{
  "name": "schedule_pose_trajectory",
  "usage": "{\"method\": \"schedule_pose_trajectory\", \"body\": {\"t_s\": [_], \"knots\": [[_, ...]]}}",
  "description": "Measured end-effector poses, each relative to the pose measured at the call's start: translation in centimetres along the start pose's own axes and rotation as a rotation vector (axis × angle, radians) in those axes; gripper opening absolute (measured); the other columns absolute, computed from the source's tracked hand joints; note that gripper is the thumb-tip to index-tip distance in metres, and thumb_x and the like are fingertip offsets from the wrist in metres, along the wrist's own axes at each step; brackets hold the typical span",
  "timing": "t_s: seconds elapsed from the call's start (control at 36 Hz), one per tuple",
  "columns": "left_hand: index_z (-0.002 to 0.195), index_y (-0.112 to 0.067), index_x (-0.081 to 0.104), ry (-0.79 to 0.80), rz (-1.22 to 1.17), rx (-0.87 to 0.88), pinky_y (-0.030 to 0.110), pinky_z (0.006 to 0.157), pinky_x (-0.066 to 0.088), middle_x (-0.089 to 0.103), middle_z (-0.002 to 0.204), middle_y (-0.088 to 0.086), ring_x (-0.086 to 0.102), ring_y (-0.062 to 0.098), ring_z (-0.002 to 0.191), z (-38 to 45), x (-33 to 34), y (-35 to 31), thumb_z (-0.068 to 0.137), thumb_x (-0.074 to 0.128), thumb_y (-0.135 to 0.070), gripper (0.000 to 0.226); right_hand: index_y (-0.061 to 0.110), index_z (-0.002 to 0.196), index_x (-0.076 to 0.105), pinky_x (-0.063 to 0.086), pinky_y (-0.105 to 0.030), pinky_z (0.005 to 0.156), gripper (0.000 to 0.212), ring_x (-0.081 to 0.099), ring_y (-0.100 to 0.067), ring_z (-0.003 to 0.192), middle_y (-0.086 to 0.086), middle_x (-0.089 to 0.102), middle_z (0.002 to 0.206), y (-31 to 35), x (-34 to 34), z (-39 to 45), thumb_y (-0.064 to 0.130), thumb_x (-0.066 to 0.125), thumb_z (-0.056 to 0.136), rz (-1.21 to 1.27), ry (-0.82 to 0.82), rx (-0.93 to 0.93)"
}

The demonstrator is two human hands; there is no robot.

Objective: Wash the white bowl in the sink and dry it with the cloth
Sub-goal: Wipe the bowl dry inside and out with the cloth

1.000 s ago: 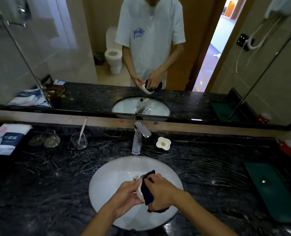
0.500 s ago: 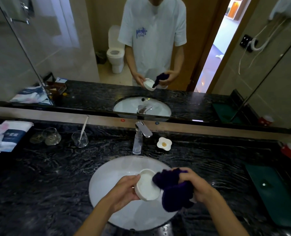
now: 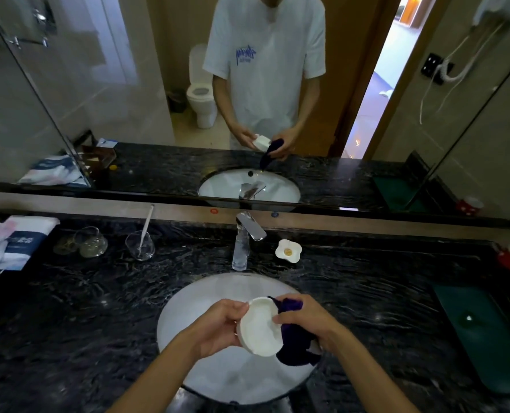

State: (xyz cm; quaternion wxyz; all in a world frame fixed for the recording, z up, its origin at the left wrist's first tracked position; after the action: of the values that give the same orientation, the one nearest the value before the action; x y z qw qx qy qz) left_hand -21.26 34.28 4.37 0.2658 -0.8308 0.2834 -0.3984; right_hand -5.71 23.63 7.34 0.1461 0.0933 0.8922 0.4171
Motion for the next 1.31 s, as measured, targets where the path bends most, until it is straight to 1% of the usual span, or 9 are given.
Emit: {"method": "schedule_pose_trajectory", "body": {"t_s": [0.14, 0.36, 0.5, 0.61, 0.72, 0.89, 1.06, 1.17, 1.31], "knots": [[0.111, 0.002, 0.075, -0.101, -0.109, 0.085, 0.051, 0.079, 0.059, 0.073, 0.116, 0.024, 0.072, 0.038, 0.101, 0.2, -0.5, 1.1, 0.093, 0.061, -0.021, 0.033, 0.029, 0.100, 0.078, 0.057, -0.019, 0.060, 0.040, 0.073, -0.011, 0.077, 0.009, 0.078, 0.081, -3.4, 1.5, -0.1, 0.000, 0.078, 0.073, 0.237, -0.183, -0.004], [0.130, 0.008, 0.059, -0.202, -0.324, 0.227, 0.049, 0.085, 0.059, 0.063, 0.131, 0.030, 0.065, 0.043, 0.116, 0.4, 0.8, 4.0, 0.093, 0.064, -0.026, 0.050, 0.032, 0.113, 0.075, 0.061, -0.047, 0.088, 0.050, 0.073, -0.024, 0.094, 0.001, 0.079, 0.101, -5.7, 3.7, -0.7, -0.002, 0.065, 0.078, 0.400, -0.445, 0.005], [0.116, 0.000, 0.073, -0.124, -0.113, 0.010, 0.050, 0.093, 0.056, 0.069, 0.119, 0.028, 0.068, 0.039, 0.108, -0.2, -1.3, 2.6, 0.088, 0.071, -0.041, 0.050, 0.036, 0.099, 0.079, 0.061, -0.048, 0.081, 0.048, 0.072, -0.018, 0.075, -0.001, 0.080, 0.088, -3.3, 0.4, -0.5, -0.001, 0.063, 0.073, 0.084, -0.291, -0.063], [0.126, 0.007, 0.063, 0.134, 0.080, -0.229, 0.060, 0.100, 0.050, 0.066, 0.121, 0.034, 0.063, 0.054, 0.112, -0.1, -0.8, 0.7, 0.096, 0.068, -0.026, 0.045, 0.055, 0.081, 0.075, 0.054, -0.017, 0.060, 0.055, 0.067, 0.004, 0.064, 0.018, 0.075, 0.072, 0.7, -1.0, -0.5, 0.002, 0.064, 0.074, -0.280, 0.023, -0.112], [0.117, 0.010, 0.067, 0.331, 0.194, -0.259, 0.052, 0.100, 0.053, 0.068, 0.118, 0.033, 0.065, 0.054, 0.109, 0.3, 0.3, -0.6, 0.100, 0.061, -0.015, 0.031, 0.055, 0.086, 0.072, 0.050, -0.013, 0.054, 0.050, 0.065, 0.003, 0.059, 0.014, 0.073, 0.073, 2.7, -1.9, 0.1, 0.006, 0.066, 0.076, -0.398, 0.119, -0.089], [0.125, 0.024, 0.053, 0.125, -0.073, -0.069, 0.053, 0.096, 0.056, 0.057, 0.126, 0.045, 0.060, 0.058, 0.115, 1.7, -0.4, 0.4, 0.093, 0.069, -0.010, 0.049, 0.030, 0.111, 0.077, 0.061, -0.035, 0.080, 0.049, 0.076, -0.017, 0.087, -0.002, 0.081, 0.096, -0.4, -2.3, 1.2, -0.001, 0.069, 0.073, -0.055, -0.191, -0.111], [0.129, 0.019, 0.050, -0.090, -0.211, 0.150, 0.048, 0.100, 0.054, 0.065, 0.121, 0.038, 0.065, 0.048, 0.116, 2.1, 1.0, 3.9, 0.100, 0.056, -0.017, 0.047, 0.041, 0.115, 0.068, 0.051, -0.007, 0.065, 0.057, 0.070, 0.006, 0.083, 0.018, 0.076, 0.096, -3.6, 1.6, 0.1, 0.006, 0.071, 0.071, 0.191, -0.493, -0.132], [0.131, 0.019, 0.047, -0.153, -0.253, 0.138, 0.048, 0.103, 0.053, 0.067, 0.122, 0.035, 0.066, 0.046, 0.115, 1.9, 0.6, 5.7, 0.101, 0.055, -0.015, 0.046, 0.036, 0.117, 0.070, 0.060, -0.022, 0.071, 0.054, 0.073, -0.010, 0.088, 0.011, 0.076, 0.099, -4.6, 2.4, 0.1, 0.004, 0.070, 0.074, 0.246, -0.510, -0.088], [0.124, 0.006, 0.065, -0.041, -0.059, -0.027, 0.050, 0.087, 0.060, 0.067, 0.124, 0.031, 0.066, 0.052, 0.110, 0.8, -1.0, 3.2, 0.089, 0.073, -0.026, 0.048, 0.026, 0.109, 0.078, 0.061, -0.027, 0.060, 0.047, 0.074, -0.011, 0.067, -0.001, 0.079, 0.093, -3.5, 0.2, 0.7, 0.002, 0.068, 0.070, 0.061, -0.329, -0.104]]}}
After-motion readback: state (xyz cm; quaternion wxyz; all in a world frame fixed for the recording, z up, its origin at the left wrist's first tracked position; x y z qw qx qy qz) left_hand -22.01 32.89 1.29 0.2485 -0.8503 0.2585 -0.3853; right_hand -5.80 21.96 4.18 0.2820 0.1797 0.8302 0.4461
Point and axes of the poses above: each hand's wrist, its own z-axis towards the middle knuckle, its own x-axis out of the palm, y = z × x, the point moved 6 cm from there along z, towards the middle knuckle
